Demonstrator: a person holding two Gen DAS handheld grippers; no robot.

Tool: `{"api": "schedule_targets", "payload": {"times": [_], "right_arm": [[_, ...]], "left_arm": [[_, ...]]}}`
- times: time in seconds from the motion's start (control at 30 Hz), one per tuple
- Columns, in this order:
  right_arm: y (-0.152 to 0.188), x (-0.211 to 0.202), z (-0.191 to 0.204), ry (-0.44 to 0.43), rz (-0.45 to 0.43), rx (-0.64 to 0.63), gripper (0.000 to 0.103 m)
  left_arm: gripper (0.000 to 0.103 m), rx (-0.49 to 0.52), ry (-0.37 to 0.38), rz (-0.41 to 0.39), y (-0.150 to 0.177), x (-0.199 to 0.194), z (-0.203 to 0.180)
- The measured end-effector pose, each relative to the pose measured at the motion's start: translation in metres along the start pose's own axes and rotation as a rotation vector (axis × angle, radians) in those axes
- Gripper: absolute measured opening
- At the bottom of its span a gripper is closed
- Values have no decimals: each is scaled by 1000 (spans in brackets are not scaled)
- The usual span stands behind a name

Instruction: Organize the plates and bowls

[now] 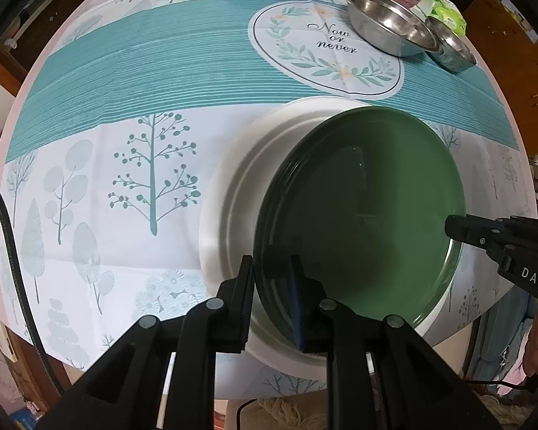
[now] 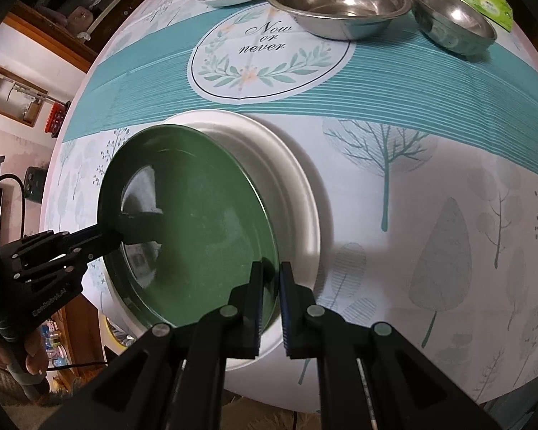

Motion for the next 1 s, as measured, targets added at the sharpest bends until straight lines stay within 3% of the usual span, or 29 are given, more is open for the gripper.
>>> {"api": "schedule_targets", "payload": {"times": [0.2, 0.7, 0.8, 0.87, 0.93, 1.0], "right_arm": [[-1, 7, 5, 16, 19, -14, 9], [-4, 9, 6, 71, -9, -37, 12], [-7, 4, 6, 77, -34, -42, 12], [-8, 2, 8, 78, -42, -48, 12], [-10, 0, 10, 79, -49, -51, 13], [-10, -2, 11, 72, -57, -50, 14]], "left_arm": [[16, -11, 3, 29, 3, 9, 7], [23, 1, 6, -10, -9, 10, 8], [32, 6, 14, -13, -8, 11, 6], [43, 11, 11, -19, -7, 9, 4], [61, 22, -8, -30, -7, 7, 2], [66, 25, -7, -40, -8, 4, -1]]}}
Point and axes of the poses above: each gripper's, at about its wrist camera, not at the fingertips, and x roughly the way its jaws point, z to its left, y to its underside, the point moved 8 cm from there along x, roughly the way its jaws point, and after that the axes turned 2 degrees about y, right-handed, at the moved point
